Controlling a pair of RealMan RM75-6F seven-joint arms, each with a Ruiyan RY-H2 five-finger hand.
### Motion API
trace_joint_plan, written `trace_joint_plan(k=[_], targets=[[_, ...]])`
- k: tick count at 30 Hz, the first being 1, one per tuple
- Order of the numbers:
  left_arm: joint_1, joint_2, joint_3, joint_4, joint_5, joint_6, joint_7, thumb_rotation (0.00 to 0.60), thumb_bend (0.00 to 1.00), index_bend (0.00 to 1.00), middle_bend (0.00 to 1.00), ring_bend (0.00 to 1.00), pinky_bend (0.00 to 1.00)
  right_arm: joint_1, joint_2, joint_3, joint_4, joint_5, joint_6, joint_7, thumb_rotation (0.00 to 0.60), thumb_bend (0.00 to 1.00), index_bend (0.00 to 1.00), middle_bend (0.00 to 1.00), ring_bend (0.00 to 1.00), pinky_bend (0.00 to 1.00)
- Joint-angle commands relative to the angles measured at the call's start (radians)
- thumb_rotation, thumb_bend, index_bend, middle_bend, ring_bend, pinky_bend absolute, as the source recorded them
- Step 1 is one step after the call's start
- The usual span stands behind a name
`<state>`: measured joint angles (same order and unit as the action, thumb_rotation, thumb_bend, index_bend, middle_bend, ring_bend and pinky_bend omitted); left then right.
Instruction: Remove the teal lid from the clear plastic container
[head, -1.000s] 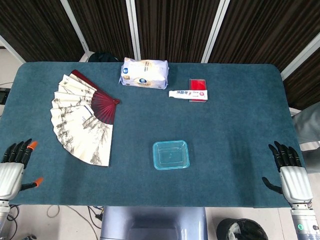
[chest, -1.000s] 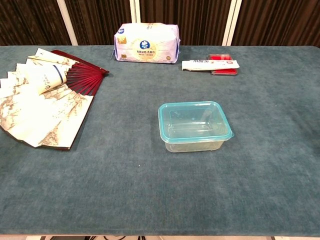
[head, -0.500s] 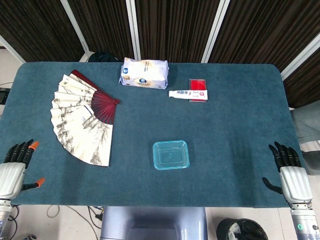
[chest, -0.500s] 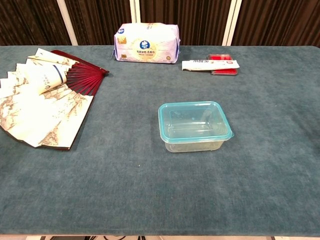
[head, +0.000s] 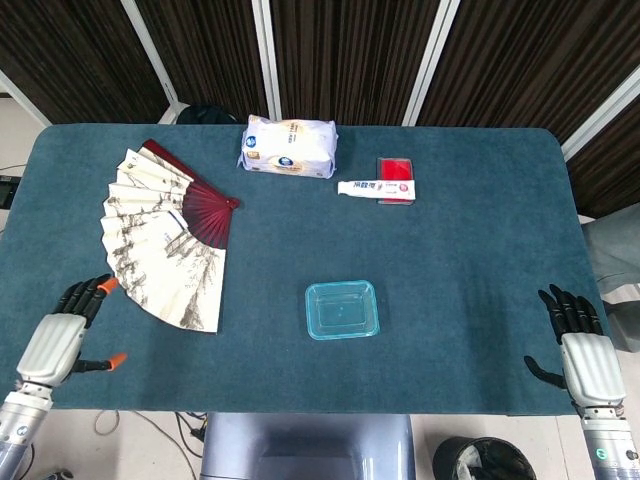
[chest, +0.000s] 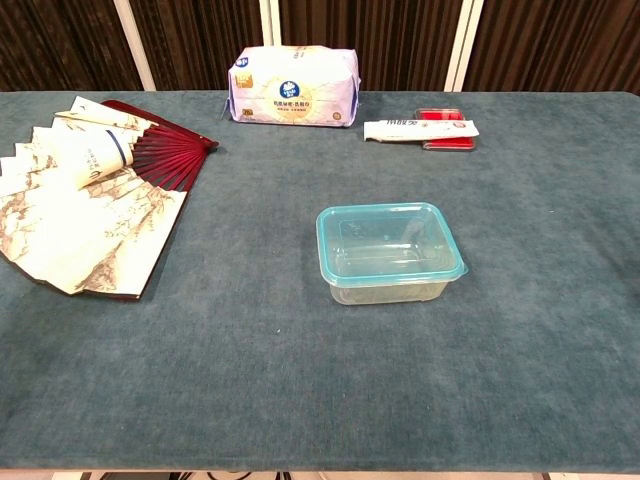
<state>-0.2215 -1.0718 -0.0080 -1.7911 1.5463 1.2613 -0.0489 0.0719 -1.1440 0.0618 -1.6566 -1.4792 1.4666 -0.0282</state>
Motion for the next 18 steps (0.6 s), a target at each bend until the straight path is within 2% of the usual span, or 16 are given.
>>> trace_joint_plan(k=[1,10,18], targets=[[-0.084,-0.031,-0.038,-0.027,-0.018,-0.102,0.0,0.6,0.01,0.0,0.0,0.0,0.05,0.0,0.001,0.001,-0.003,0.004,-0.002,-0.001,0.6,0.29,0.0,0.0,0.0,0.0],[-0.219,-0.196,-0.131,-0.05,-0.186,-0.24,0.149,0.6,0.0,0.0,0.0,0.0,0.05,0.0,0.004,0.004,-0.013,0.018,-0.01,0.004,0.6,0.29,0.0,0.0,0.0,0.0],[-0.32,-0.33,-0.181,-0.033,-0.337,-0.316,0.27,0.6,0.0,0.0,0.0,0.0,0.05,0.002,0.008,0.007,-0.018,0.029,-0.018,0.01,0.6,0.29,0.0,0.0,0.0,0.0]])
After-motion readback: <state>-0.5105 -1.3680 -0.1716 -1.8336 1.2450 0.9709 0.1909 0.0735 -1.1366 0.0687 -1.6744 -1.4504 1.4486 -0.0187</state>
